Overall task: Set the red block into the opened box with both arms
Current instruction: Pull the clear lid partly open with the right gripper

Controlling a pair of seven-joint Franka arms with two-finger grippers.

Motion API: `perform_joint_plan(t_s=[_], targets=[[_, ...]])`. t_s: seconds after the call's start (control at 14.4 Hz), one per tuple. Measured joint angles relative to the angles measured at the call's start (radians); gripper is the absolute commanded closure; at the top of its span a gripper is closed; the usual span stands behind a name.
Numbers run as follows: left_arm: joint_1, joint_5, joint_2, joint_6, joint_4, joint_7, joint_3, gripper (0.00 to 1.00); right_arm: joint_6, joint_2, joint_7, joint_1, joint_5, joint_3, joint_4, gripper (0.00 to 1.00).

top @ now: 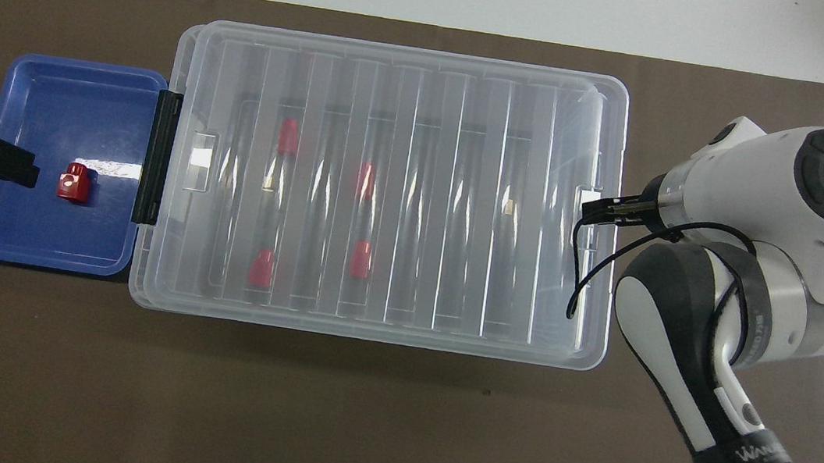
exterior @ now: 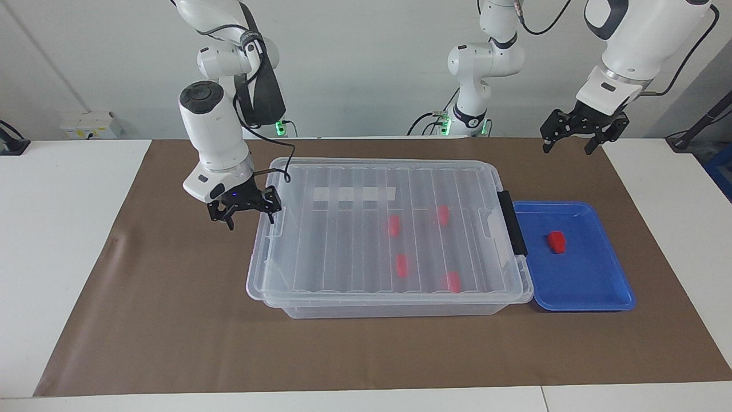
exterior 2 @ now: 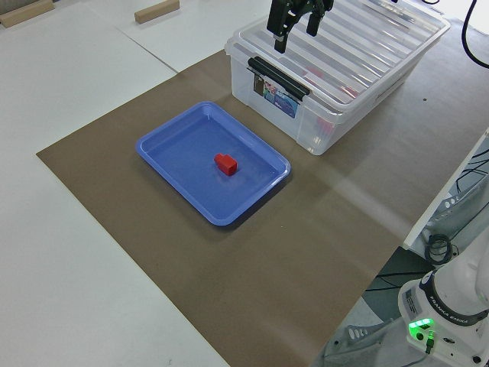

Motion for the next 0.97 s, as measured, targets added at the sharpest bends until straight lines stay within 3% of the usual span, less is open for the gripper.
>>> perform_joint_plan(t_s=[0.56,0.97], targets=[[0.010,0.000,0.000,0.017,-0.003,0.000,0.004,0.00,0.000,0.000,0.000,-0.011,-0.086,-0.002,-0.001,0.00],[0.058,0.000,-0.007,0.165,-0.075,0.000,0.010,0.00,-0.005,0.000,0.000,-0.038,-0.117,-0.005,-0.001,0.00]])
